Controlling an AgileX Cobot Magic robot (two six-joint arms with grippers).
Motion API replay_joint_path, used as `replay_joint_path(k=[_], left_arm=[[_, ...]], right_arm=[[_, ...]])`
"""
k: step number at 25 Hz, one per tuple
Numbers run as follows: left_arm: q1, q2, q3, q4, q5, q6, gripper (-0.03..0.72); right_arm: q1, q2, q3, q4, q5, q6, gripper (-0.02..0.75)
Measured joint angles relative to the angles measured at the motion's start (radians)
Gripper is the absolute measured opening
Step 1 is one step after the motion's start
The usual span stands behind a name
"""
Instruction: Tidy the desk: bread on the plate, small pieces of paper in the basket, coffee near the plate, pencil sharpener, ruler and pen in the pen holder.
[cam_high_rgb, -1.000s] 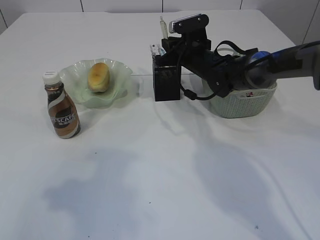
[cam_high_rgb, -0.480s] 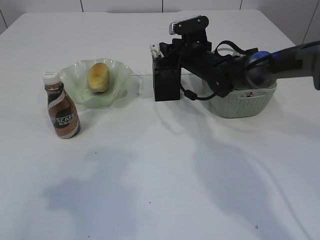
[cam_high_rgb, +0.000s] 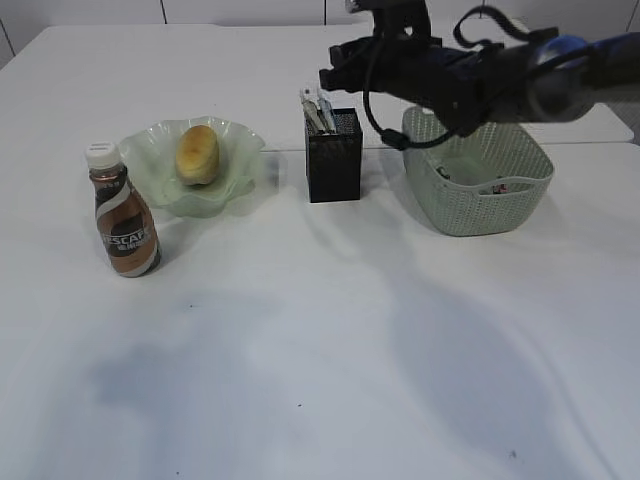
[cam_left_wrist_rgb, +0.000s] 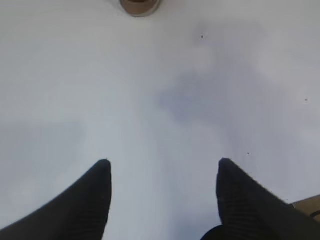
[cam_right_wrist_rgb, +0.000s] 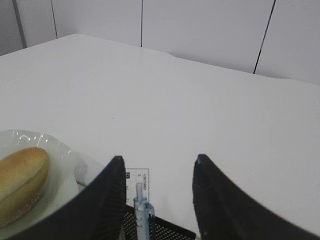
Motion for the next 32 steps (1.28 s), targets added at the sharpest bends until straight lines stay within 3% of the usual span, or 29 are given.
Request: replay_joint_path(k=[3, 9, 14, 23, 32], left_arm=[[0.000, 0.000, 0.000, 0.013, -0.026, 0.000, 0.466], [0.000, -0.017, -0.007, 0.031, -0.132, 0.000, 0.466], [0.000, -0.042, -0.108, 0.135, -0.151, 0.000, 0.466], [0.000, -0.069, -0.304, 0.221, -0.051, 0.000, 0.486], [0.000, -0.160, -0.323, 0.235, 0.059, 0.000, 0.482]], right_arm=[[0.000, -0.047, 0.000, 0.000, 0.057, 0.000, 0.358], [0.000, -0.242, 0.001, -0.002, 0.313, 0.000, 0.358], [0.000, -0.409, 0.001, -0.002, 0.465, 0.000, 0.358], [0.000, -0.669, 0.001, 0.000, 0.788, 0.000, 0.358], [0.000, -0.787, 0.001, 0.010, 1.114, -0.004, 0.358]])
